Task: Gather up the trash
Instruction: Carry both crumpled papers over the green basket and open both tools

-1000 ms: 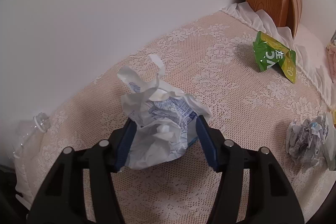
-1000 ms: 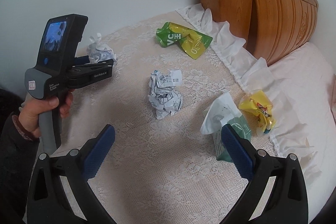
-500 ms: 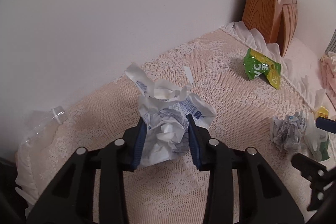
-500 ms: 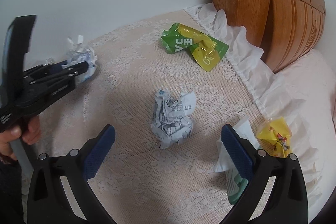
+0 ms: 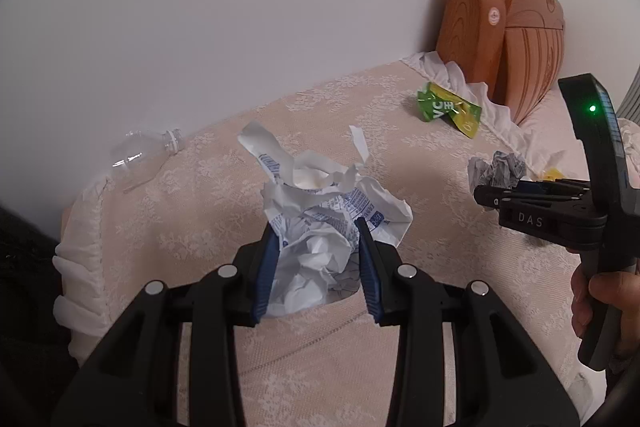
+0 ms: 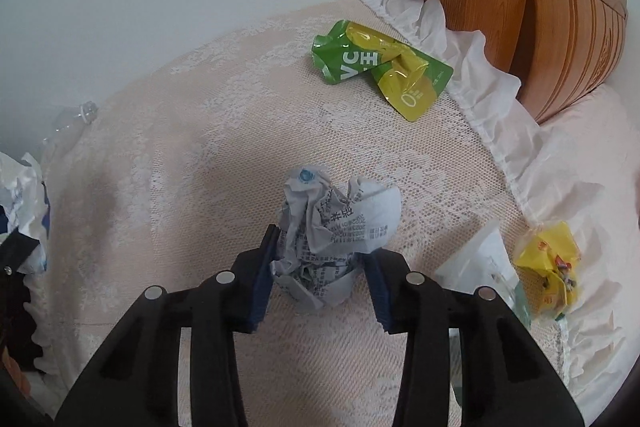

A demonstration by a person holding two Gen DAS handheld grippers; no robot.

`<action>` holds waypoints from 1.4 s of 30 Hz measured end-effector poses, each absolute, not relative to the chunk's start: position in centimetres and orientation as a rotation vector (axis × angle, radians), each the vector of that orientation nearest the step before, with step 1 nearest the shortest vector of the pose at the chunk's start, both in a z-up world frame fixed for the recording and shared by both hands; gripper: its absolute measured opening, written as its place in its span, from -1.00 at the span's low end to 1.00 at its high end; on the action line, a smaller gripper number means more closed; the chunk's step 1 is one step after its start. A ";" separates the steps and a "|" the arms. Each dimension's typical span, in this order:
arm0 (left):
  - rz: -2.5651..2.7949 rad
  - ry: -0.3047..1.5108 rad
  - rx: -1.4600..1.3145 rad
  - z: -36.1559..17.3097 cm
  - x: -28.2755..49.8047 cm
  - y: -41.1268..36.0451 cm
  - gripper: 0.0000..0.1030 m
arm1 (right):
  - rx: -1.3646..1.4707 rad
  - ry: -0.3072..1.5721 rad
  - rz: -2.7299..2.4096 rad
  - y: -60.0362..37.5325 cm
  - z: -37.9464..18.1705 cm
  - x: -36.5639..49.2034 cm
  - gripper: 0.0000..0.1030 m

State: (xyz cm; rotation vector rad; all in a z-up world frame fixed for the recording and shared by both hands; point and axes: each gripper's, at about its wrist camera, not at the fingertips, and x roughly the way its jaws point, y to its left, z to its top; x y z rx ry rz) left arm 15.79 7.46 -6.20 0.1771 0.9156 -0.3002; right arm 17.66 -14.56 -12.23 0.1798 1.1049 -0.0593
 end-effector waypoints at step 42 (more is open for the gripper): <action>-1.190 0.966 0.609 -9.2 -25.5 -26.8 -0.28 | 0.540 1.081 -0.708 -35.2 -11.7 -38.5 -0.17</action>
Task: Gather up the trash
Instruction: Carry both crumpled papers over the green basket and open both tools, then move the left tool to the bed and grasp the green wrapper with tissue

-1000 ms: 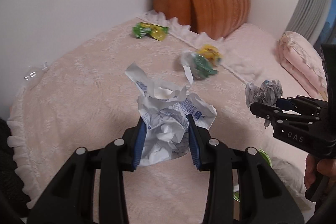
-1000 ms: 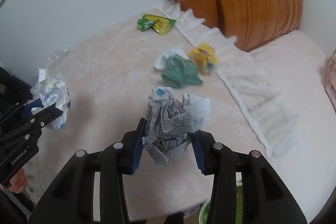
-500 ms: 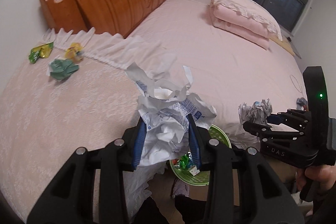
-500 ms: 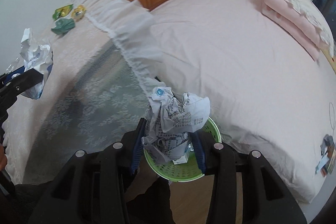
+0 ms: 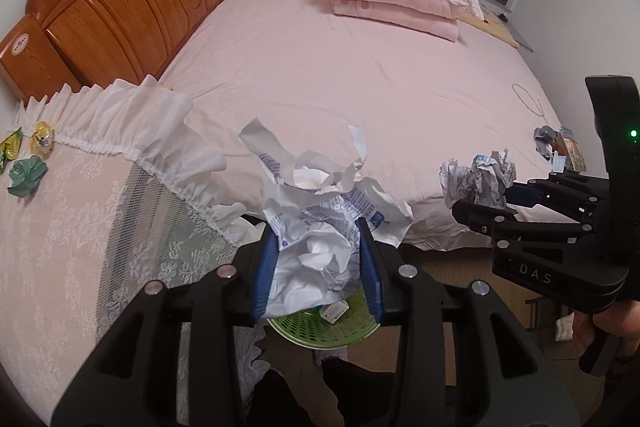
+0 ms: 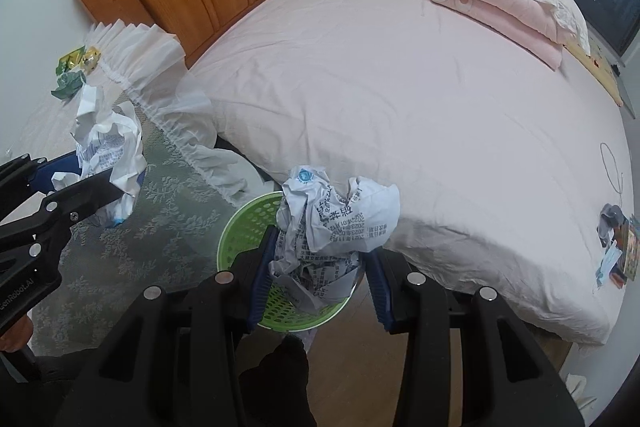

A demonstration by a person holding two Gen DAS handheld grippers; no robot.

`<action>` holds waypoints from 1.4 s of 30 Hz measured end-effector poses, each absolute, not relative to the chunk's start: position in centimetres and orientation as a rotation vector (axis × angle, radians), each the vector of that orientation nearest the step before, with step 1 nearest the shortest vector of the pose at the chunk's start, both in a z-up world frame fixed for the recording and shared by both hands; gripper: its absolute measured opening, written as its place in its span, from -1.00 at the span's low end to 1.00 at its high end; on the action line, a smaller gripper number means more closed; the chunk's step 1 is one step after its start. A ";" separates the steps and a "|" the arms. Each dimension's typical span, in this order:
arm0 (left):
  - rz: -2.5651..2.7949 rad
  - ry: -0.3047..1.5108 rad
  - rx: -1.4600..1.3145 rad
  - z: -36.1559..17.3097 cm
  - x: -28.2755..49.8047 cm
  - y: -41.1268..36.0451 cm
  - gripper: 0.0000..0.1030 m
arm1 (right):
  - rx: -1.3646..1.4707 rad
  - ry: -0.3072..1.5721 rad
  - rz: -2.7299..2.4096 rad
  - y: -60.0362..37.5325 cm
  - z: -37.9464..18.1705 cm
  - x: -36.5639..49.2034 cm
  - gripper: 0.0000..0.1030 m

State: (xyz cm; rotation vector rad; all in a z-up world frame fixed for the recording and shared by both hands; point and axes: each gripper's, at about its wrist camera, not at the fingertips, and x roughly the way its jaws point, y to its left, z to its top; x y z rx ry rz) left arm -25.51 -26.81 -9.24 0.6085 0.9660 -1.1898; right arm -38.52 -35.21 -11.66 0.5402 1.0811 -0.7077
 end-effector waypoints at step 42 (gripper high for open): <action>-0.870 0.968 0.390 -6.4 -16.1 -17.2 0.85 | 0.508 1.186 -0.585 -32.2 -14.0 -32.8 0.95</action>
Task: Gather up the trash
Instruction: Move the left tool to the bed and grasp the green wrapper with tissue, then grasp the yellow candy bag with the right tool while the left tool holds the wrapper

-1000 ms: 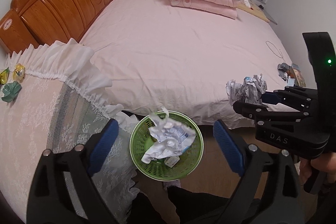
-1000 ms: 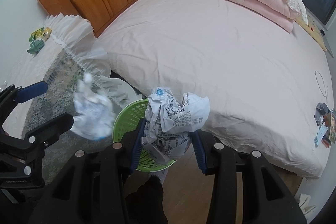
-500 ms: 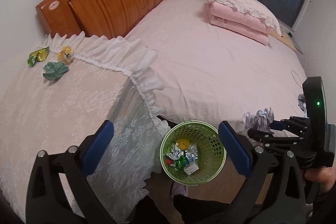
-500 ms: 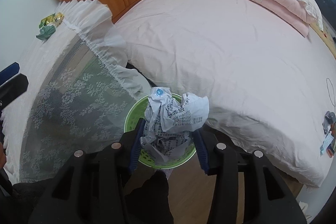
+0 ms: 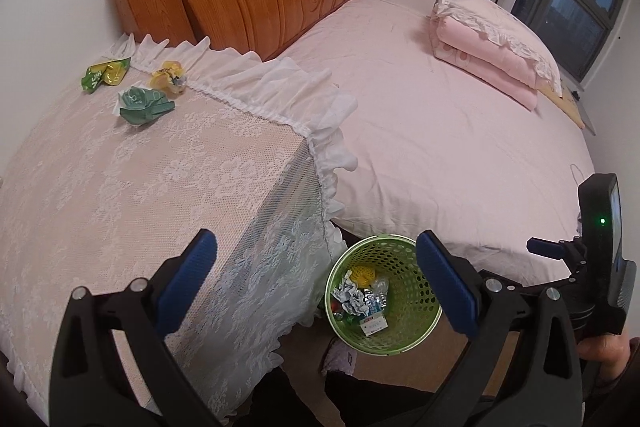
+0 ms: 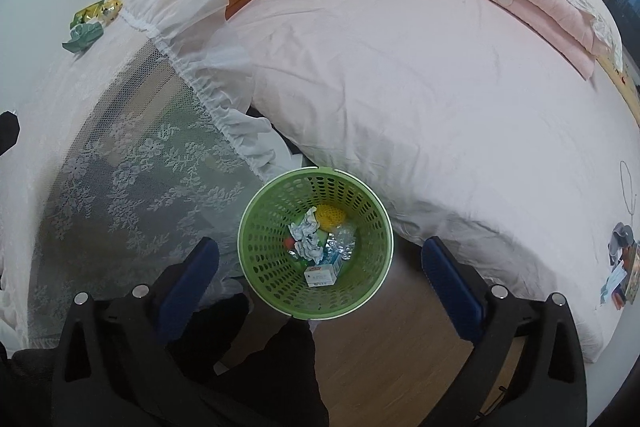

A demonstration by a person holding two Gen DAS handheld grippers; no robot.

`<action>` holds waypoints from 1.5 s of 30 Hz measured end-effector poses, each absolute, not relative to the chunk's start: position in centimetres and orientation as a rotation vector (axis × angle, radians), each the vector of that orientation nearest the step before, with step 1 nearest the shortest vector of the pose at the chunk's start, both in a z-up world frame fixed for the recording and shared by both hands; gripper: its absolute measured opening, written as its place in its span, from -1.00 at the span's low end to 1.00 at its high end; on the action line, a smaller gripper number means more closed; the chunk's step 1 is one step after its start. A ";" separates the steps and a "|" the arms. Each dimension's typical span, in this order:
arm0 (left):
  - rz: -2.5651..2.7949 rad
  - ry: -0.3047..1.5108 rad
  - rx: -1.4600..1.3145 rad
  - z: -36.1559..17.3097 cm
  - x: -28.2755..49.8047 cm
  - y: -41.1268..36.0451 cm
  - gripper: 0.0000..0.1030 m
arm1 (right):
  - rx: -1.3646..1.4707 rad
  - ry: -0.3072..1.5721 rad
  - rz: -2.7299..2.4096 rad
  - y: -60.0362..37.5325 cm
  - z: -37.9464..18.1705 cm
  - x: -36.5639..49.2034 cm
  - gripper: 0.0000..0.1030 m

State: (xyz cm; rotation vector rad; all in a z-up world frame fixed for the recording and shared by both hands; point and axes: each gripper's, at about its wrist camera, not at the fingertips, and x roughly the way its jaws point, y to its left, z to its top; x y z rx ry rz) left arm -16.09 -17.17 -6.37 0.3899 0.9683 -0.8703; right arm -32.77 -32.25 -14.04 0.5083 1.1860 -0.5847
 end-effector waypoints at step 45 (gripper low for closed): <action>-0.369 1.232 -0.061 -14.6 15.5 -18.1 0.01 | 0.398 1.038 -0.338 -31.5 -8.8 -7.1 0.95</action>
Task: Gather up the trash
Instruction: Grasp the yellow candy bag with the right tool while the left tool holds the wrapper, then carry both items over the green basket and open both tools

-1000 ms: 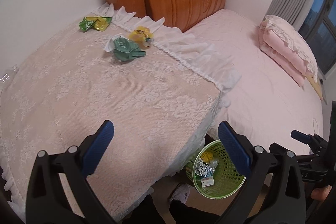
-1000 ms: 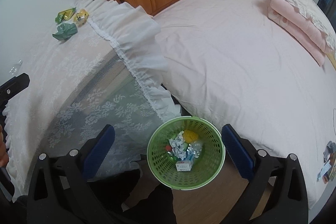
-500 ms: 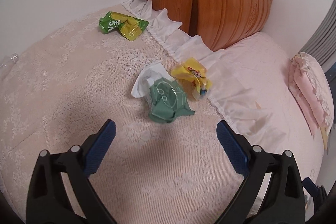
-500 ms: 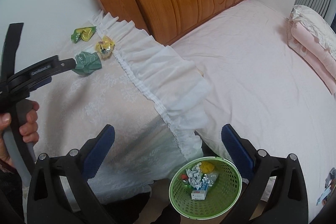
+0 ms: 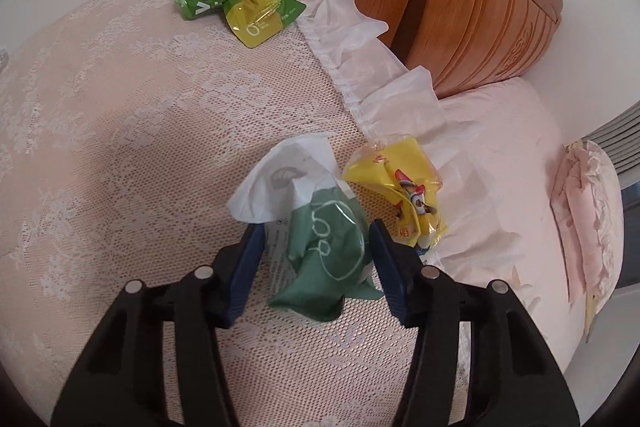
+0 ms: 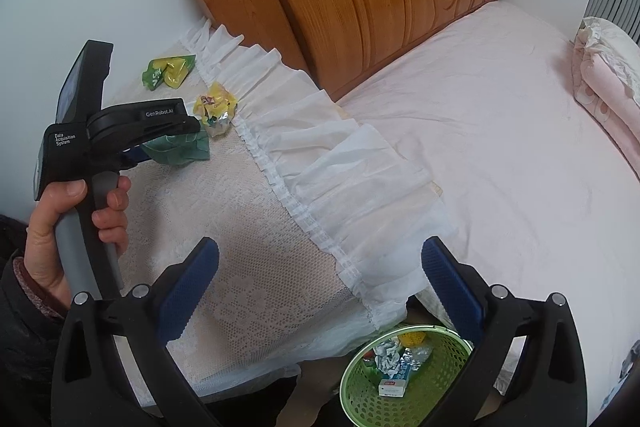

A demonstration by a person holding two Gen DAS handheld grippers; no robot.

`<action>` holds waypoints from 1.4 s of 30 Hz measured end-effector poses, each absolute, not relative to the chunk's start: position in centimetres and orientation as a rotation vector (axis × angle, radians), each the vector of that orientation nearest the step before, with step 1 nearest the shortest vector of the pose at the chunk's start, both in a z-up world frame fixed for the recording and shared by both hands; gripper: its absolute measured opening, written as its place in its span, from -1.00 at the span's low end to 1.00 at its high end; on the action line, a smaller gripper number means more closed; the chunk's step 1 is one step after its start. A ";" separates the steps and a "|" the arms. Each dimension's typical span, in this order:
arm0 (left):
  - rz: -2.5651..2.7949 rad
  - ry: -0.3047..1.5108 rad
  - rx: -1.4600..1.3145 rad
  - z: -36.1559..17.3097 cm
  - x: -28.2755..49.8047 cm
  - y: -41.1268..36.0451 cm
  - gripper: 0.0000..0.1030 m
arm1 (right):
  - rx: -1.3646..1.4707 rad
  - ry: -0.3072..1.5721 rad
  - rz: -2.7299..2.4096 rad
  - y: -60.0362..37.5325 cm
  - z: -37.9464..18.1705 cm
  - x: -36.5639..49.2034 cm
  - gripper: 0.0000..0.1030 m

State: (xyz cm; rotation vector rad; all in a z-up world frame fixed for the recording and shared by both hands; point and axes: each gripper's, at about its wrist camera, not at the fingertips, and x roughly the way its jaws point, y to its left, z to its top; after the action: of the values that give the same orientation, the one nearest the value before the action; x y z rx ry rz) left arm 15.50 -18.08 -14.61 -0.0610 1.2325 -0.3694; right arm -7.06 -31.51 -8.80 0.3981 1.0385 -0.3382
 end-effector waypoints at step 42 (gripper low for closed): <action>-0.573 1.041 0.237 -6.6 0.9 -8.4 -0.03 | 0.328 1.041 -0.204 -28.7 -9.7 -1.2 -0.48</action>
State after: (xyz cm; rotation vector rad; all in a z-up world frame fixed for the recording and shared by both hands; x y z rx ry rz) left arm 0.90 -8.39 -6.64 0.2369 1.0413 -0.5726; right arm -1.23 -28.71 -9.73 0.3285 1.0414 -0.2038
